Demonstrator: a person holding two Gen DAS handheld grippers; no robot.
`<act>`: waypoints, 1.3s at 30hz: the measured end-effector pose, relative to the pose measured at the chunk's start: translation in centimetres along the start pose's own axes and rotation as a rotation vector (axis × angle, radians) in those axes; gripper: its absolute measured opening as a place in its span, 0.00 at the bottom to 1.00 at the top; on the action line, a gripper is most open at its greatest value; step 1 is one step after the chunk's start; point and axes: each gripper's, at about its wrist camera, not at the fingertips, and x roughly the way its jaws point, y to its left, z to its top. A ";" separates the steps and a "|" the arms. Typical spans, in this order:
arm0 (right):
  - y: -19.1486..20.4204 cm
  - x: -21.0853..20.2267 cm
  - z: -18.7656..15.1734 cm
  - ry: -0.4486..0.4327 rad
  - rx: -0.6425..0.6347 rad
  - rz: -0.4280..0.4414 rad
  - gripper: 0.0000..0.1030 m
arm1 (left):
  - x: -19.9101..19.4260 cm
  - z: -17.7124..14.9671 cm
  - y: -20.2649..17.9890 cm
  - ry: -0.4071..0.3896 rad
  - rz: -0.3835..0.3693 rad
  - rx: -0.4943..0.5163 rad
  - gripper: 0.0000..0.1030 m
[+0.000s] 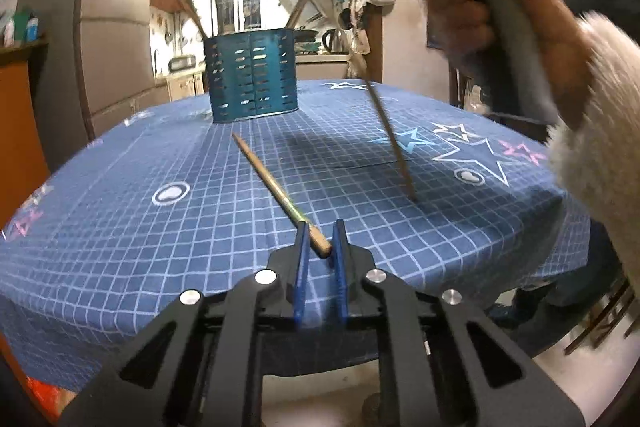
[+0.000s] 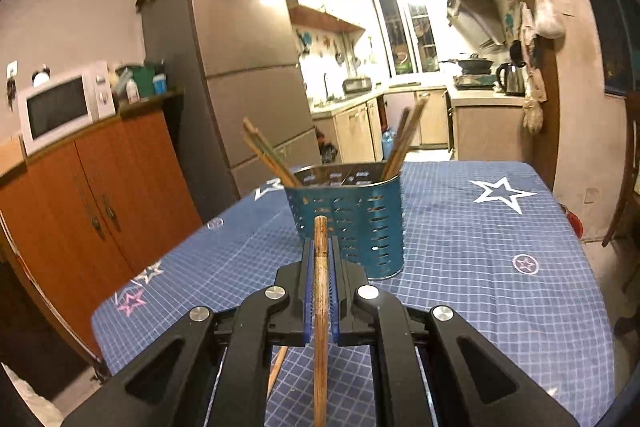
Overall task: Organize utensils
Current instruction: 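Close the left tool on the last wooden chopstick lying on the cloth, then lift the chopstick upright with the left tool while the right tool carries its chopstick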
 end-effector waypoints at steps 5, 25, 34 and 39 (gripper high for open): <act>-0.7 -1.8 -0.7 -0.019 0.030 0.001 0.08 | 0.0 0.1 0.5 0.018 0.038 -0.017 0.09; -1.1 -3.1 -0.9 -0.075 0.089 -0.017 0.08 | -0.5 0.2 3.9 0.038 0.103 -0.039 0.05; -1.0 -4.0 -0.1 -0.102 0.104 -0.015 0.08 | -1.9 2.3 5.8 -0.037 0.127 -0.051 0.05; -0.9 -4.0 0.4 -0.111 0.104 -0.021 0.07 | -2.2 3.2 7.0 -0.057 0.133 -0.073 0.05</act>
